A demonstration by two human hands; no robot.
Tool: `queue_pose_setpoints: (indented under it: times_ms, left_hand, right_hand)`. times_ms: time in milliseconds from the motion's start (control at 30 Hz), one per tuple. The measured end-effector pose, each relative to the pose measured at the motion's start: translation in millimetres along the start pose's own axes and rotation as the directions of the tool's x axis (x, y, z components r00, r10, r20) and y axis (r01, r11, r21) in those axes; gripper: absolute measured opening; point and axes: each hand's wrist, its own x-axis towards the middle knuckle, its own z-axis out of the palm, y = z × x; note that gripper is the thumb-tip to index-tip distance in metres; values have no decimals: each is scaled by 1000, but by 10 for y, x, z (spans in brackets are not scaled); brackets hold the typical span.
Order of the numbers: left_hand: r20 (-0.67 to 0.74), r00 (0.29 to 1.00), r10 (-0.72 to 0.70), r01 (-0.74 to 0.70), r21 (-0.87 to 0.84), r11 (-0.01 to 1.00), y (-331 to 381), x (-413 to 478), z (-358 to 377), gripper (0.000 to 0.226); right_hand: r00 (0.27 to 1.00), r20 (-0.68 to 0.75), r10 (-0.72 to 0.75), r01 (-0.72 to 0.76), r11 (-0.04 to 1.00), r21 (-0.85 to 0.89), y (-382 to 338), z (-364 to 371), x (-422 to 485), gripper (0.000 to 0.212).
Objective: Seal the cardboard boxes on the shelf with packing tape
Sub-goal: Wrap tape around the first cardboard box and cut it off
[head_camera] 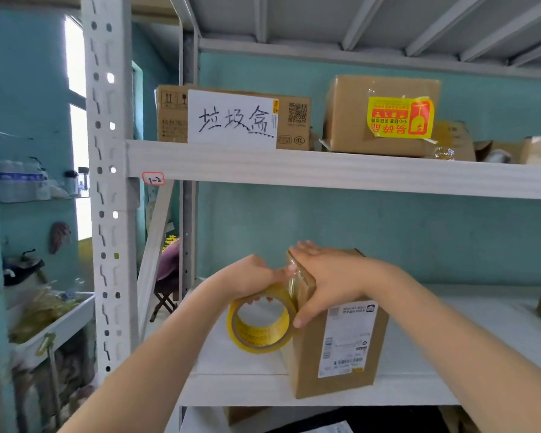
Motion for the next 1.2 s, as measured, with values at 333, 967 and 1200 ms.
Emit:
queue_pose_setpoints:
  times_ms: [333, 967, 1200]
  left_hand:
    - [142, 953, 267, -101, -682, 724, -522, -300, 45, 38]
    - [-41, 983, 181, -169, -593, 787, -602, -808, -545, 47]
    - [23, 964, 264, -186, -652, 735, -542, -919, -712, 39]
  right_hand:
    - [991, 4, -131, 127, 966, 224, 64, -81, 17, 113]
    - [904, -425, -57, 369, 605, 705, 222, -19, -304, 64]
    - [863, -503, 40, 455, 369, 810, 310, 241, -334, 64]
